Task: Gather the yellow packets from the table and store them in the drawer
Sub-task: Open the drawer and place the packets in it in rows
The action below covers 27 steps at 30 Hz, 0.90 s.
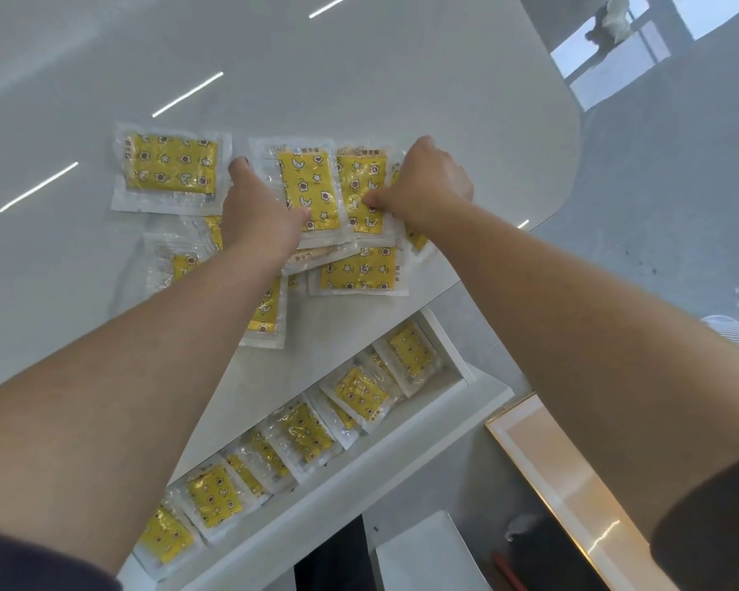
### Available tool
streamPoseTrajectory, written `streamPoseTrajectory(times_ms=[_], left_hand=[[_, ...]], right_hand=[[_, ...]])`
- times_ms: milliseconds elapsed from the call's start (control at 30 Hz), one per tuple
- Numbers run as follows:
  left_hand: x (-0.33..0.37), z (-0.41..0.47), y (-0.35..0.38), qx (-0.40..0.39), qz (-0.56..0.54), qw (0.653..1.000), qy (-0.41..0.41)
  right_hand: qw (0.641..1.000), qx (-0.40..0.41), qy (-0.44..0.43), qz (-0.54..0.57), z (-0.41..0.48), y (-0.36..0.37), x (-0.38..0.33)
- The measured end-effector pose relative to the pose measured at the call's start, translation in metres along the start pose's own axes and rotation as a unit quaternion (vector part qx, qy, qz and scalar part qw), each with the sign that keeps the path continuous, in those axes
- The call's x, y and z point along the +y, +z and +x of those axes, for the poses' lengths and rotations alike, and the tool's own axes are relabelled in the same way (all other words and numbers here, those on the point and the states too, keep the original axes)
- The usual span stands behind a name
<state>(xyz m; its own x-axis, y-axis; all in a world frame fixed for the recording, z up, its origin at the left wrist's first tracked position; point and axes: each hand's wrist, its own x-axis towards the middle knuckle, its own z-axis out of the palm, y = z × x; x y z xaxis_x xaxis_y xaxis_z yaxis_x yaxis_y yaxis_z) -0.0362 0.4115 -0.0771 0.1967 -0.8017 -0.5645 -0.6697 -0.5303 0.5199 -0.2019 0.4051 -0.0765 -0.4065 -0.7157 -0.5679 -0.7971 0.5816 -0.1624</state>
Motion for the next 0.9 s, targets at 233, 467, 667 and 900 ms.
streamPoseTrajectory(times_ms=[233, 467, 667, 900], left_hand=[[-0.017, -0.004, -0.003, -0.01, -0.081, 0.997, 0.008], [-0.042, -0.021, -0.024, -0.017, -0.127, 0.992, 0.004], [-0.079, -0.052, -0.059, -0.074, -0.203, 0.976, 0.015], [-0.179, -0.106, -0.082, -0.192, -0.18, 0.965, 0.016]], right_hand=[[0.984, 0.011, -0.025, 0.175, -0.01, 0.0, 0.013], [0.935, 0.159, -0.003, 0.317, -0.047, -0.015, 0.022], [0.886, 0.244, -0.017, 0.395, -0.112, -0.002, 0.01], [0.883, 0.082, 0.039, 0.461, -0.211, 0.092, 0.021]])
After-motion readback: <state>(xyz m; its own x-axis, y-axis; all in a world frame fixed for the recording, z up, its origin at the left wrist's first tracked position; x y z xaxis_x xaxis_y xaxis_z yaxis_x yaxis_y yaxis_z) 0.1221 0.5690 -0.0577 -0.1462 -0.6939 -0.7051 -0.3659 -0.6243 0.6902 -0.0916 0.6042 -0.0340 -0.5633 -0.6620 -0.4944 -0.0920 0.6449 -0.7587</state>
